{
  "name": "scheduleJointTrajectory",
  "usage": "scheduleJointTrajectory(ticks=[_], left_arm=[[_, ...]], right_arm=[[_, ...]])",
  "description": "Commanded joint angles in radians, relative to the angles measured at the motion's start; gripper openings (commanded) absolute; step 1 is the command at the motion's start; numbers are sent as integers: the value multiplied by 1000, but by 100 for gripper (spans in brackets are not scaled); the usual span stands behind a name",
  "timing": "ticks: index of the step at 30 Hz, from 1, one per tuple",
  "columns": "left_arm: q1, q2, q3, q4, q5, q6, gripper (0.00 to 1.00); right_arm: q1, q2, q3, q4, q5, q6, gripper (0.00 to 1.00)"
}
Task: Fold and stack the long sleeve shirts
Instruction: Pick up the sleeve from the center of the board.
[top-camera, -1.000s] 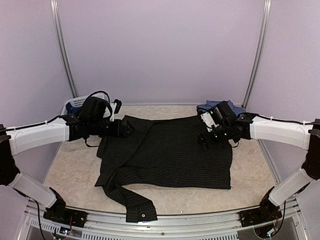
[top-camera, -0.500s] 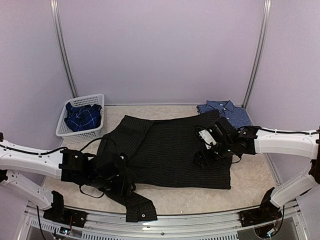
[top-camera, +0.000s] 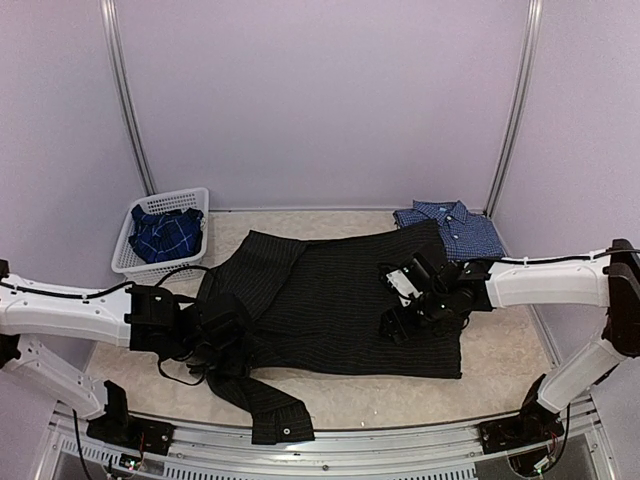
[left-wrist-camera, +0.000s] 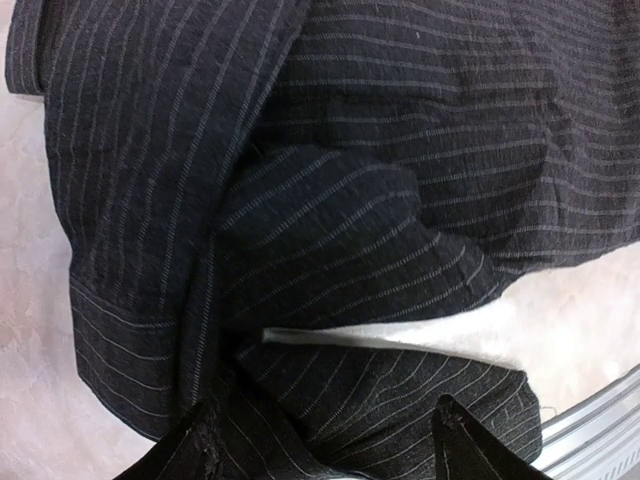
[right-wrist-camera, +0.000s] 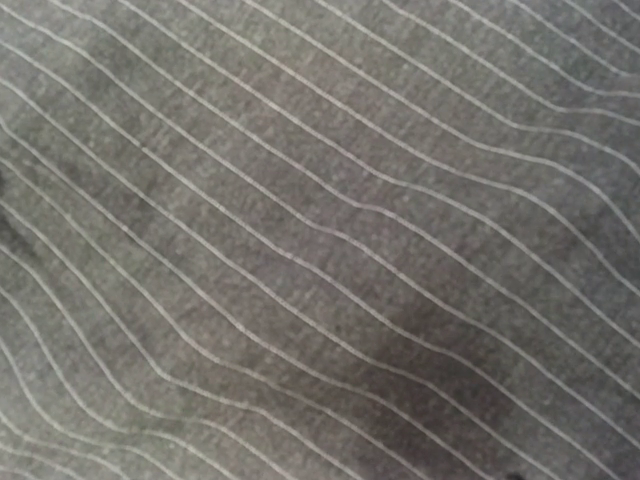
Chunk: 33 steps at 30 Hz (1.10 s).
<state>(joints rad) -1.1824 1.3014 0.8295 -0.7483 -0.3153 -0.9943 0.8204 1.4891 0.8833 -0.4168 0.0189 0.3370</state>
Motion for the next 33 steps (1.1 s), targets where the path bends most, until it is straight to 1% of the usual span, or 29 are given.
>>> scheduleJointTrajectory(ticks=[1, 4, 8, 12, 17, 20, 24, 29, 33], left_arm=[[92, -89, 20, -11, 24, 86, 66], [160, -124, 18, -56, 19, 109, 64], [201, -90, 28, -107, 5, 132, 60], [204, -20, 31, -145, -4, 136, 54], [206, 1, 12, -138, 21, 155, 51], [213, 19, 11, -154, 11, 172, 46], [221, 39, -2, -131, 30, 195, 42], [224, 66, -8, -131, 14, 201, 38], [229, 58, -14, -119, 17, 206, 31]], right_arm=[[12, 24, -5, 36, -1, -17, 72], [13, 31, 0, 36, 8, -24, 72], [12, 48, 8, 39, 7, -33, 72], [13, 63, 9, 39, 11, -37, 72], [12, 66, 5, 44, 14, -41, 72], [12, 70, 6, 44, 16, -43, 72], [12, 76, 5, 46, 17, -44, 72], [12, 79, 5, 43, 17, -44, 72], [13, 82, 3, 46, 13, -42, 72]])
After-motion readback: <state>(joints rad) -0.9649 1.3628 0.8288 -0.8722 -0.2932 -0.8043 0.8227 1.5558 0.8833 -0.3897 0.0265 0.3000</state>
